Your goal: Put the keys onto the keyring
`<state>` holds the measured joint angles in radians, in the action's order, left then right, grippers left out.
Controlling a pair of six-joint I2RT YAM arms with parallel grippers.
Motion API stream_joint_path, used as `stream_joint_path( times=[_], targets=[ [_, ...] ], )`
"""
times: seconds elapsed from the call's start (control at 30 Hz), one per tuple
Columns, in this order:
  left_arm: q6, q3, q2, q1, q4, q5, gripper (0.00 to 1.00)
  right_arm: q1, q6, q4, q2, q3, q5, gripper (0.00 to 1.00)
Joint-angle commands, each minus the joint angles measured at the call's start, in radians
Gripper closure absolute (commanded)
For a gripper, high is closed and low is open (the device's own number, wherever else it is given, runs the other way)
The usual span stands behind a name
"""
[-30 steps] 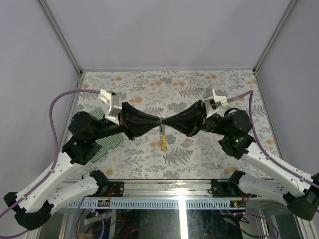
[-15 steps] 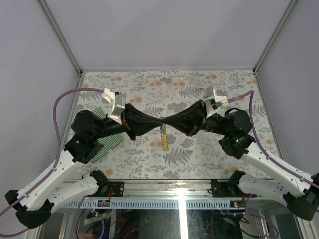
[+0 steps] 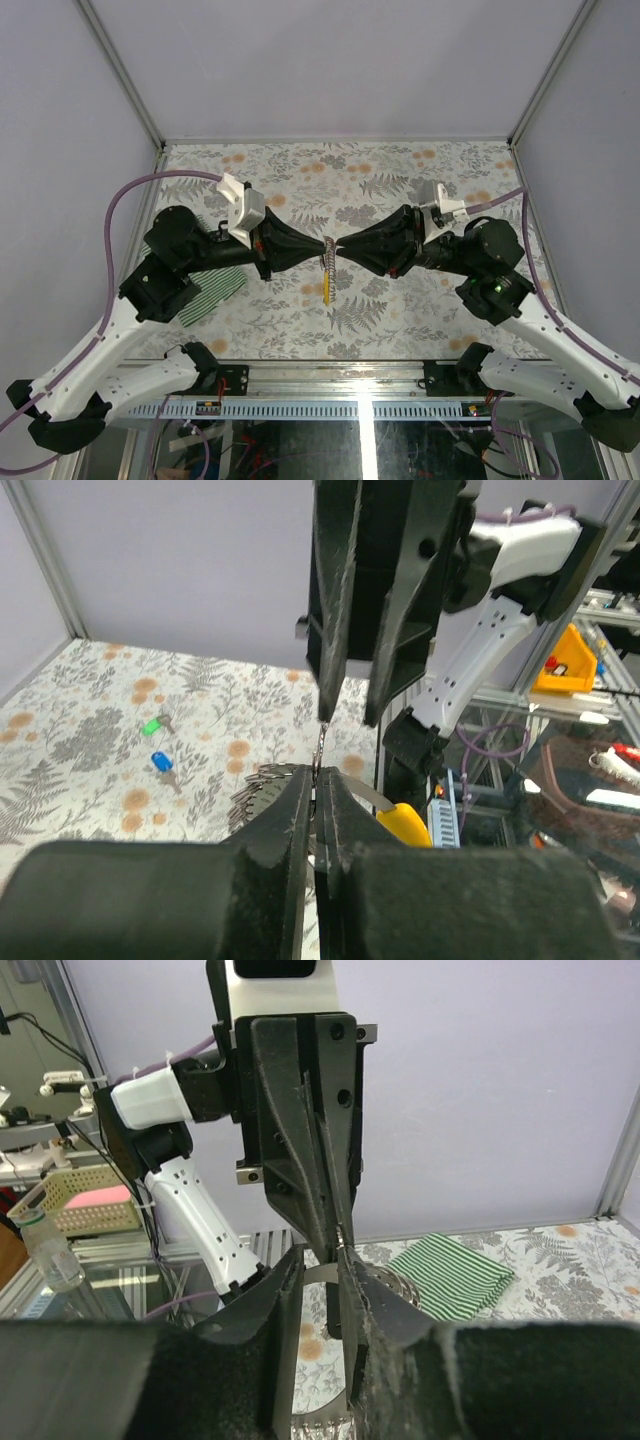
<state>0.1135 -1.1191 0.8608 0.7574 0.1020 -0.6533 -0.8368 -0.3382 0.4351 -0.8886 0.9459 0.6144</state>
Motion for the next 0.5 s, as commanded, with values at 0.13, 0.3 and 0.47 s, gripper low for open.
stream_joint_path(
  times=[0.13,0.3,0.47],
  targets=[
    [-0.175,-0.161,0.054,-0.003,0.289,-0.030,1.00,0.001,0.176,-0.302,0.030,0.157,0.054,0.68],
    [-0.321,-0.295,0.137,-0.002,0.527,-0.033,1.00,0.002,0.301,-0.562,-0.032,0.278,0.086,0.60],
    [-0.422,-0.374,0.196,-0.003,0.669,-0.022,1.00,0.001,0.379,-0.705,-0.089,0.347,0.084,0.56]
  ],
)
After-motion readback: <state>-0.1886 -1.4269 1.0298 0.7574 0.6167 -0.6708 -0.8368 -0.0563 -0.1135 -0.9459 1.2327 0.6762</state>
